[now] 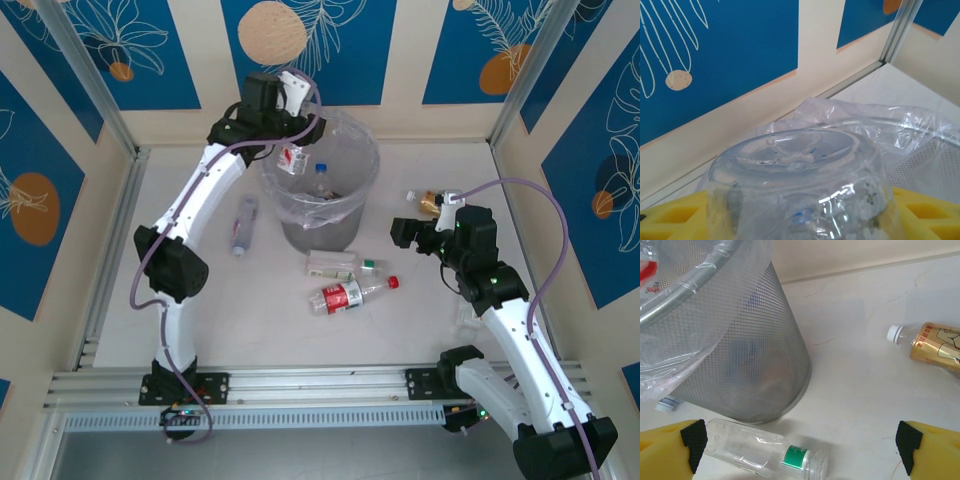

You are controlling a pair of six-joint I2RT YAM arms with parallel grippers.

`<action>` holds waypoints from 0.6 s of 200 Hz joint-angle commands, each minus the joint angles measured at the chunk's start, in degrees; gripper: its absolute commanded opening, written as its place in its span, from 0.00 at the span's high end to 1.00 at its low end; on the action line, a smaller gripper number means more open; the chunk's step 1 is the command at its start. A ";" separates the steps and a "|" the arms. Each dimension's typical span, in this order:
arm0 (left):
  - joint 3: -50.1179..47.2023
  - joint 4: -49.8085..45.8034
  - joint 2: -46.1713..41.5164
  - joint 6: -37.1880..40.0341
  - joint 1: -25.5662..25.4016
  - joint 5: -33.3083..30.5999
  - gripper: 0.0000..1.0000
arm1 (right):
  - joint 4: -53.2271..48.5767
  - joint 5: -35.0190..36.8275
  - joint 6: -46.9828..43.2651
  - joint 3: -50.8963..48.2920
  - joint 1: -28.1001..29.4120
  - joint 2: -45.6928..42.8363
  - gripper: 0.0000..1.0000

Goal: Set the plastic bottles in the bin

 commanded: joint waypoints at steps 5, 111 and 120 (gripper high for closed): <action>2.36 -1.88 1.52 4.14 -0.81 -2.74 0.33 | -0.05 0.97 0.00 -0.51 0.42 -0.56 0.00; 1.73 -1.83 4.66 2.29 -1.87 -4.68 0.20 | -0.73 1.78 -1.06 -0.16 0.41 -0.39 0.00; 1.73 -1.74 4.51 2.29 -1.85 -5.23 0.20 | -0.73 1.85 -1.12 -0.24 0.39 -0.39 0.00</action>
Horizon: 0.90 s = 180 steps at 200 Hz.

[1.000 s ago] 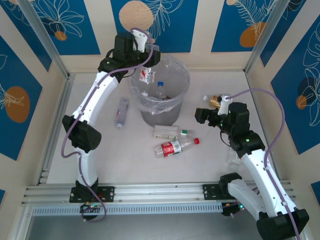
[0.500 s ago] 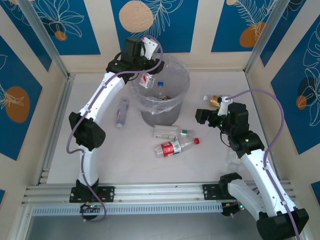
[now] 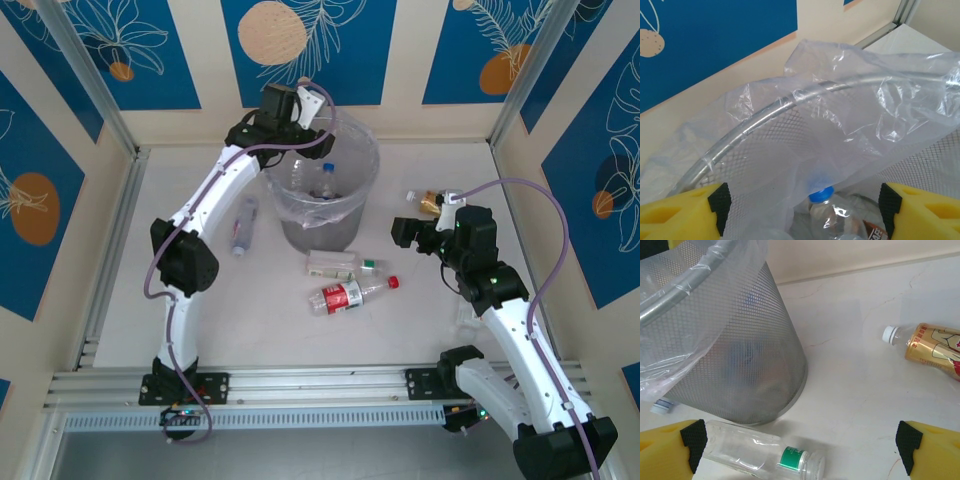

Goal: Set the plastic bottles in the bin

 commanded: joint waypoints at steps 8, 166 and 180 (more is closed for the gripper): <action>0.59 0.76 -0.38 0.26 -0.42 -2.53 0.19 | -0.61 0.94 -0.94 -0.29 0.39 -0.44 0.00; -4.75 4.13 -10.82 -11.33 -0.51 15.14 0.01 | -0.36 -0.30 3.39 -0.86 -1.28 3.91 0.00; -7.79 6.18 -13.54 -13.34 -0.51 16.19 0.01 | -1.44 -2.39 4.60 -0.62 -1.33 5.03 0.00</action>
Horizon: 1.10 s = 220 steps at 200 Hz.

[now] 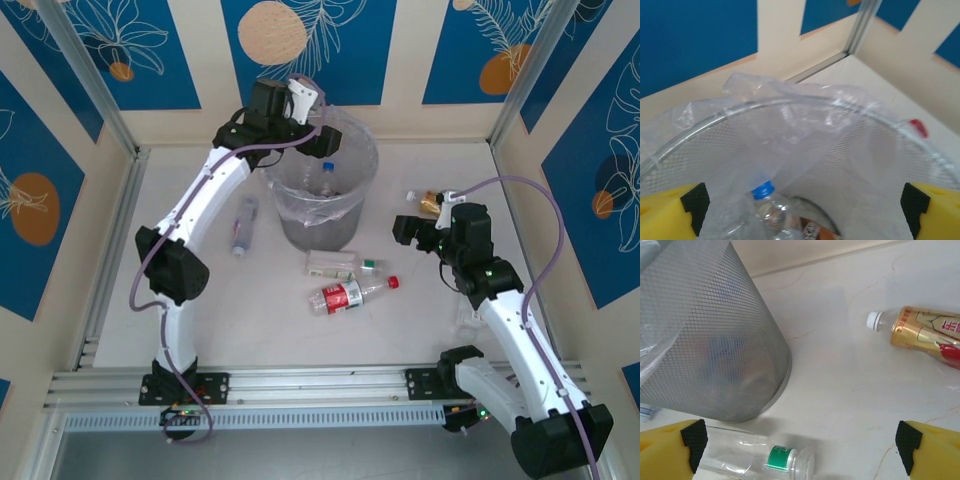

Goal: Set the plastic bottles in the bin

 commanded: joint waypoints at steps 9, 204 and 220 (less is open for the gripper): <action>-6.05 6.06 -8.40 -6.04 -0.45 6.46 0.01 | -2.64 -4.52 3.62 -0.06 -0.34 2.20 0.00; -71.33 17.55 -62.08 -16.40 -0.22 -29.09 0.00 | -9.68 -4.30 55.53 -12.91 10.62 4.46 0.00; -72.57 15.85 -62.32 -17.21 -0.27 -29.25 0.00 | -7.76 -4.48 58.84 -13.73 11.34 5.85 0.00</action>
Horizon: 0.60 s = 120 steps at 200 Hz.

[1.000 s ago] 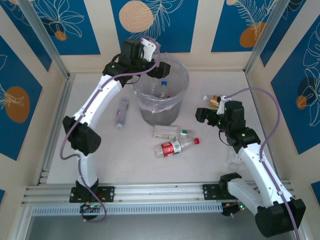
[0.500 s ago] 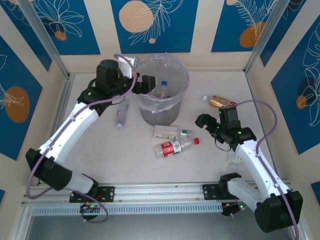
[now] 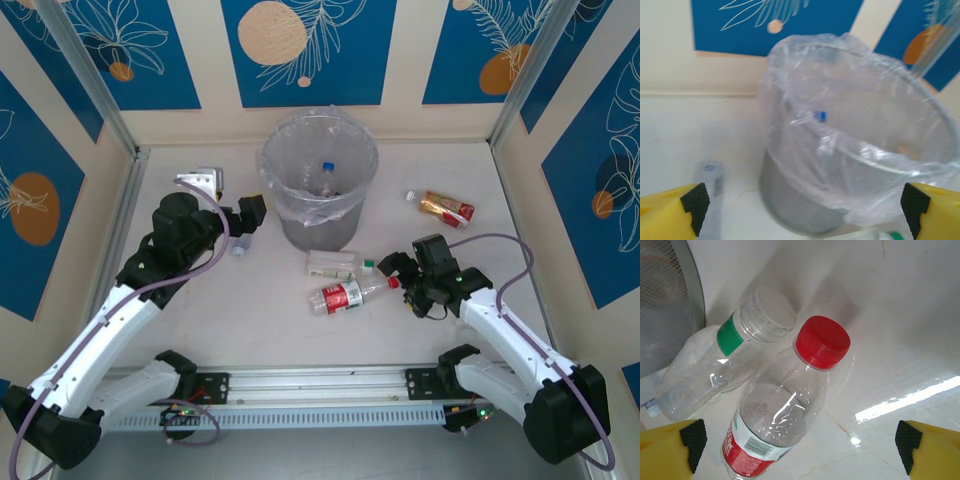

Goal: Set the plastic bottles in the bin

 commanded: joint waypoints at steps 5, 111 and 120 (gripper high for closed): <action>-2.63 -3.96 -0.69 -1.00 -0.14 -6.20 0.00 | 3.26 0.74 8.67 -1.62 1.31 1.89 0.00; -8.63 -2.85 -3.64 -5.95 0.17 -13.00 0.00 | 7.72 6.78 18.54 -0.17 6.16 12.20 0.12; -8.80 -2.55 -3.30 -6.03 0.19 -13.23 0.00 | 8.81 7.51 19.22 -0.32 6.47 12.70 0.14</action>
